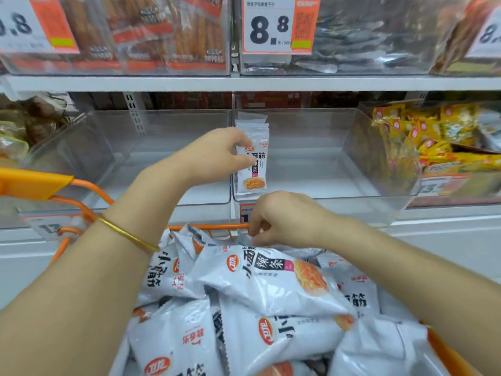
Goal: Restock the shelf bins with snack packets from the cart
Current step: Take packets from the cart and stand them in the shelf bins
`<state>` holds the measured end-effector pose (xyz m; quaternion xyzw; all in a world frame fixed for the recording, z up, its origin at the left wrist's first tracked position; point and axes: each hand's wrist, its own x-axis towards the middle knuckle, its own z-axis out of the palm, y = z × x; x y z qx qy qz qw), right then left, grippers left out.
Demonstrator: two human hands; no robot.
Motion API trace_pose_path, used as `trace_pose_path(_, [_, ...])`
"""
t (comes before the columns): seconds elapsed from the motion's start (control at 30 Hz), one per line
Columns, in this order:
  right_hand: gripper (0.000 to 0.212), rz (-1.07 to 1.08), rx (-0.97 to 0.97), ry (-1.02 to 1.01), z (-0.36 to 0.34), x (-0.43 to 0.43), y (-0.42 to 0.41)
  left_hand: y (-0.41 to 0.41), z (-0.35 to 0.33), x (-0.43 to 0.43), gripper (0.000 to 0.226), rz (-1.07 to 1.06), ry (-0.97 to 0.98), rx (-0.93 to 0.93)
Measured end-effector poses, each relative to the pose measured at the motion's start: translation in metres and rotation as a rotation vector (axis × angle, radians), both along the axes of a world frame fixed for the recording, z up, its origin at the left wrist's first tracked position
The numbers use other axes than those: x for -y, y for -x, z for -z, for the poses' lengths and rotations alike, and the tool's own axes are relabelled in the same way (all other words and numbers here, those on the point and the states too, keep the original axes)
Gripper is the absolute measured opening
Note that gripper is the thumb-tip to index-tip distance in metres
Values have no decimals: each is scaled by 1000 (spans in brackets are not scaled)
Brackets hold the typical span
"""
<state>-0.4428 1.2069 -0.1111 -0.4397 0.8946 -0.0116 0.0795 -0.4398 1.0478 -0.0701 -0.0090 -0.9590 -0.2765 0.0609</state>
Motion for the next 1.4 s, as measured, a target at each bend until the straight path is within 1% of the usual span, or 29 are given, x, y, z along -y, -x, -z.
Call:
trace_pose_path(0.07, [15,2,-60,45,3,-1,-1,-3,-4,-5,30,27,-20,-8])
trace_pose_path(0.1, [11,32,-45,113,0,-4,0,-5,-6,-6,26,39,-32,-7])
trace_pose_path(0.13, [10,80,20,226,-4,-8,3,-6,-8,-8,22,51,-47,-2])
trace_pose_path(0.17, [14,141,128,356,-9,-12,5,-7,-10,-9,19,62,-61,12])
trace_pose_path(0.23, [21,232,366,575,-16,-19,9,-9,-13,-12,22,86,-76,66])
trace_pose_path(0.27, [23,260,445,644,-18,-23,9,-10,-13,-14,26,102,-81,97])
trace_pose_path(0.33, [25,287,479,739,-17,-28,10,-9,-11,-18,33,136,-91,138])
trace_pose_path(0.4, [21,340,481,876,-18,-29,14,-10,-9,-22,37,146,-107,135])
trace_pose_path(0.47, [18,393,499,1051,-22,-30,20,-11,-8,-24,37,133,-164,130])
trace_pose_path(0.5, [17,403,488,1093,-24,-30,23,-11,-9,-24,36,128,-202,124])
trace_pose_path(0.57, [15,413,495,1117,-24,-29,26,-13,-11,-23,22,125,-281,95])
trace_pose_path(0.6, [18,428,556,1125,-23,-27,28,-13,-12,-22,13,123,-321,73])
trace_pose_path(0.63, [26,457,653,1129,-22,-26,32,-14,-13,-20,7,118,-363,55])
trace_pose_path(0.7, [46,503,916,1108,-21,-24,41,-13,-15,-16,6,120,-474,41])
trace_pose_path(0.73, [50,499,1060,1059,-20,-24,45,-13,-15,-13,8,138,-524,39])
trace_pose_path(0.8, [55,426,1370,902,-19,-24,47,-13,-12,-9,12,173,-608,42])
trace_pose_path(0.83, [59,380,1493,833,-17,-24,47,-13,-9,-8,14,189,-665,46])
trace_pose_path(0.9, [61,306,1621,778,-13,-24,48,-11,-3,-5,15,188,-778,42])
trace_pose_path(0.93, [60,296,1630,792,-14,-24,49,-9,0,-3,14,148,-792,21])
trace_pose_path(0.97, [58,303,1613,816,-16,-24,50,-7,3,-1,13,70,-755,-15])
trace_pose_path(1.03, [45,383,1526,904,-21,-21,59,-1,9,3,27,-141,-588,-106])
trace_pose_path(1.07, [36,446,1474,961,-22,-20,66,0,12,6,35,-213,-482,-131])
trace_pose_path(1.1, [28,510,1425,1004,-24,-20,73,1,14,8,42,-232,-354,-134])
trace_pose_path(1.17, [19,640,1295,1032,-20,-13,91,1,19,10,50,-164,-87,-65])
trace_pose_path(1.2, [17,705,1195,1022,-17,-8,100,1,22,10,54,-116,1,-13])
trace_pose_path(1.27, [23,794,990,990,-9,2,112,1,27,9,64,-51,81,85])
trace_pose_path(1.33, [30,796,836,924,-1,14,116,1,29,10,72,-20,118,125])
trace_pose_path(1.4, [34,772,719,871,6,27,119,2,29,11,76,-5,156,124])
